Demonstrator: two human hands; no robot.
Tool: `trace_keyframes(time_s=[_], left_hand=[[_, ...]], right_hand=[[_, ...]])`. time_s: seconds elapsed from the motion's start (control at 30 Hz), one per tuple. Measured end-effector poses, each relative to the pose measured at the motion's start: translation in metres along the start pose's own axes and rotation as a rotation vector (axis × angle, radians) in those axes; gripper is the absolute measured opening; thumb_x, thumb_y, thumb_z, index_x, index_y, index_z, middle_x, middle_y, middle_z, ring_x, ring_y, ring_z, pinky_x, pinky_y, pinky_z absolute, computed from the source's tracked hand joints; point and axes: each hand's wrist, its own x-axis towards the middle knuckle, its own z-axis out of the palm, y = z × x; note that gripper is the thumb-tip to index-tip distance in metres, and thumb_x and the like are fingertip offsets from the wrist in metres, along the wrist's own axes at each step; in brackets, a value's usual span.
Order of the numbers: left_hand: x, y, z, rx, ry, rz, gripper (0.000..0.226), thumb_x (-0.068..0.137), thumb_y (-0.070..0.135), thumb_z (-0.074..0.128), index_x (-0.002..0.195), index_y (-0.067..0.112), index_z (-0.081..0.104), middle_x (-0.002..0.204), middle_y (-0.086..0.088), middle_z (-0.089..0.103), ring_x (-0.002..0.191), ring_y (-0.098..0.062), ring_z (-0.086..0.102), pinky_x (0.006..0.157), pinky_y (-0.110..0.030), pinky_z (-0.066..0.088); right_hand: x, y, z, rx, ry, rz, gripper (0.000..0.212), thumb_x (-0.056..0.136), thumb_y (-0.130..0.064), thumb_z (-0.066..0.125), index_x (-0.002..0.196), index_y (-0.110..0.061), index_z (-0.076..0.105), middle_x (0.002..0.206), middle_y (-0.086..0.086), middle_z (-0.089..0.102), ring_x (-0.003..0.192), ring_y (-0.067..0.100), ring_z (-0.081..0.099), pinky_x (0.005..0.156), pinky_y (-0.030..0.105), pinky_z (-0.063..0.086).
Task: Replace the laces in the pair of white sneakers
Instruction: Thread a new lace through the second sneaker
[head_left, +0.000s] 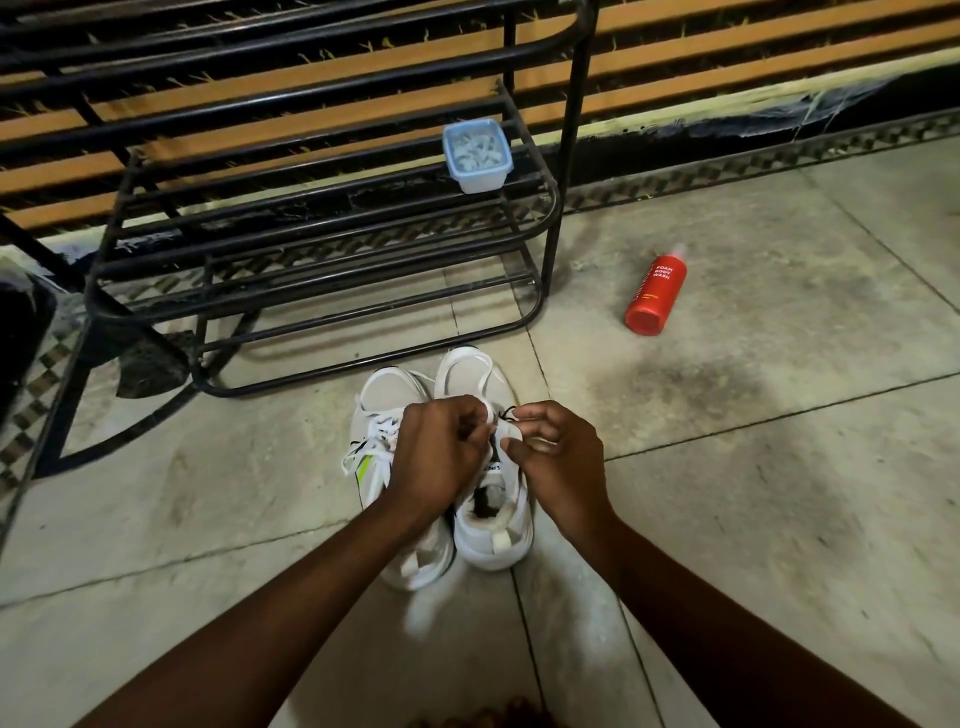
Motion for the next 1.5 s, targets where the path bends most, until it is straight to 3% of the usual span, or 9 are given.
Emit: trace_keyframes(time_s=[0.23,0.37,0.53,0.63,0.9,1.07,1.23,1.37,1.5], left_hand=[[0.005,-0.004,-0.003,0.101,-0.089,0.137,0.014,0.085,0.015,0.074,0.077,0.015,0.063,0.067,0.001,0.065,0.065,-0.019,0.062,0.067,-0.037,0.051],[0.014,-0.009,-0.006,0.09,-0.139,0.112,0.017,0.086,0.015,0.076,0.076,0.016,0.062,0.063,0.001,0.064,0.064,-0.018,0.061,0.068,-0.034,0.05],[0.016,-0.011,-0.006,0.065,-0.163,0.129,0.02,0.084,0.013,0.077,0.074,0.021,0.062,0.059,0.01,0.06,0.061,-0.009,0.059,0.06,-0.014,0.042],[0.016,-0.016,-0.007,-0.034,-0.14,0.05,0.015,0.082,0.012,0.081,0.074,0.017,0.069,0.062,0.008,0.067,0.064,-0.006,0.066,0.063,-0.016,0.047],[0.014,-0.011,0.0,-0.278,-0.043,-0.38,0.014,0.074,0.009,0.085,0.074,0.016,0.074,0.067,0.004,0.074,0.063,-0.003,0.07,0.069,-0.026,0.058],[0.012,0.0,0.001,-0.148,-0.002,-0.227,0.015,0.072,0.008,0.073,0.065,0.02,0.068,0.056,0.015,0.067,0.058,0.005,0.065,0.055,-0.004,0.041],[0.013,-0.006,0.008,-0.209,-0.014,-0.378,0.012,0.07,0.014,0.08,0.07,0.02,0.07,0.064,0.008,0.071,0.061,0.002,0.067,0.058,-0.014,0.05],[0.015,-0.011,0.01,-0.178,-0.023,-0.43,0.013,0.067,0.019,0.084,0.068,0.018,0.07,0.063,0.008,0.071,0.06,0.003,0.065,0.051,-0.009,0.043],[0.017,-0.012,0.005,-0.123,-0.057,-0.389,0.014,0.07,0.017,0.085,0.069,0.016,0.071,0.063,0.007,0.071,0.063,-0.002,0.068,0.059,-0.018,0.051]], right_hand=[[0.0,0.002,0.001,0.023,-0.032,0.015,0.027,0.071,-0.013,0.082,0.092,-0.024,0.068,0.087,-0.005,0.078,0.088,0.012,0.074,0.087,0.049,0.057],[0.0,-0.001,-0.001,0.057,-0.083,0.021,0.029,0.074,-0.011,0.084,0.096,-0.02,0.067,0.088,-0.004,0.078,0.087,0.012,0.075,0.086,0.049,0.059],[-0.001,-0.004,-0.002,-0.069,-0.103,-0.086,0.029,0.077,-0.007,0.081,0.097,-0.019,0.064,0.087,-0.006,0.077,0.081,0.007,0.073,0.079,0.036,0.059],[0.0,-0.007,-0.004,-0.169,-0.139,-0.166,0.03,0.078,-0.007,0.079,0.098,-0.02,0.061,0.085,-0.005,0.076,0.072,0.009,0.071,0.074,0.029,0.055],[0.0,-0.004,0.002,-0.154,-0.129,-0.156,0.027,0.079,-0.007,0.078,0.095,-0.02,0.059,0.074,0.0,0.074,0.07,0.019,0.072,0.078,0.043,0.057],[0.005,-0.002,0.003,-0.17,-0.12,-0.138,0.033,0.075,-0.005,0.08,0.091,-0.024,0.057,0.076,0.006,0.074,0.067,0.018,0.072,0.071,0.029,0.055],[0.006,0.001,0.005,-0.165,-0.143,-0.125,0.035,0.078,-0.007,0.079,0.094,-0.025,0.053,0.075,0.0,0.075,0.066,0.013,0.071,0.068,0.027,0.052],[0.004,0.002,0.006,-0.062,-0.116,-0.073,0.037,0.078,-0.02,0.082,0.095,-0.029,0.051,0.075,-0.005,0.076,0.062,0.008,0.069,0.063,0.029,0.051],[0.003,0.004,0.006,0.083,-0.071,0.02,0.047,0.069,-0.027,0.085,0.099,-0.031,0.048,0.08,-0.001,0.077,0.076,0.017,0.075,0.077,0.044,0.058]])
